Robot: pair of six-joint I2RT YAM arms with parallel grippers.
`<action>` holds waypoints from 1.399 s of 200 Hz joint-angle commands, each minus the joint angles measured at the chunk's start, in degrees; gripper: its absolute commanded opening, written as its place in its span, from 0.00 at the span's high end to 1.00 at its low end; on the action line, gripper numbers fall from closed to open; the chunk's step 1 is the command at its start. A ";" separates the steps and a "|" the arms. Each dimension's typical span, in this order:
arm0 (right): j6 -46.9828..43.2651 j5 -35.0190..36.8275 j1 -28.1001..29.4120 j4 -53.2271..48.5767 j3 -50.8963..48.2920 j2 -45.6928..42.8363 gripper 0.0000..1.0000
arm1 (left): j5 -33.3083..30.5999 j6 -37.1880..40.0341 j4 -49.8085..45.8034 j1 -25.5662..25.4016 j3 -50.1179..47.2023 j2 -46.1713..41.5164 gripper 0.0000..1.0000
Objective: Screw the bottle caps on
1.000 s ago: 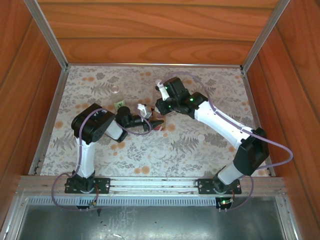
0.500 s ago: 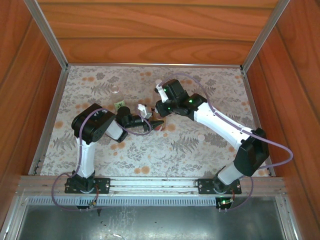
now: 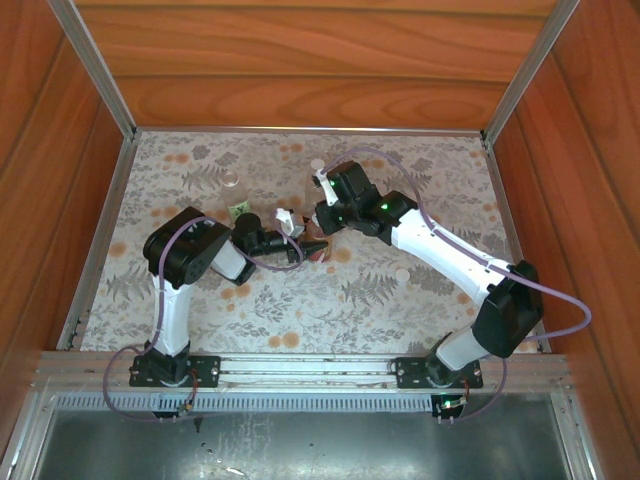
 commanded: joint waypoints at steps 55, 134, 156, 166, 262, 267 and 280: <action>1.37 1.95 -0.53 -2.12 -1.95 -1.71 0.75 | 1.77 -0.77 -2.62 -0.20 0.15 1.72 0.39; 2.10 1.91 -0.55 -1.69 -3.61 -2.80 0.75 | 1.84 -0.91 -2.65 -0.08 0.06 1.56 0.39; 2.18 2.89 -0.55 -2.66 -2.91 -2.42 0.75 | 1.87 -0.90 -2.68 -0.04 -0.09 1.50 0.39; 1.81 3.21 -0.51 -2.74 -2.92 -2.87 0.75 | 1.84 -0.81 -2.62 -0.06 -0.36 1.29 0.39; 4.89 -4.63 -1.98 1.12 -1.64 -4.06 0.71 | 2.53 -1.25 -2.63 -0.02 -0.47 1.10 0.39; 5.16 -5.03 -2.24 1.40 -1.45 -3.84 0.72 | 2.62 -1.32 -2.67 0.00 -0.47 1.09 0.39; 5.42 -5.80 -2.74 2.08 -1.36 -3.13 0.74 | 2.63 -1.50 -2.67 0.05 -0.49 1.01 0.39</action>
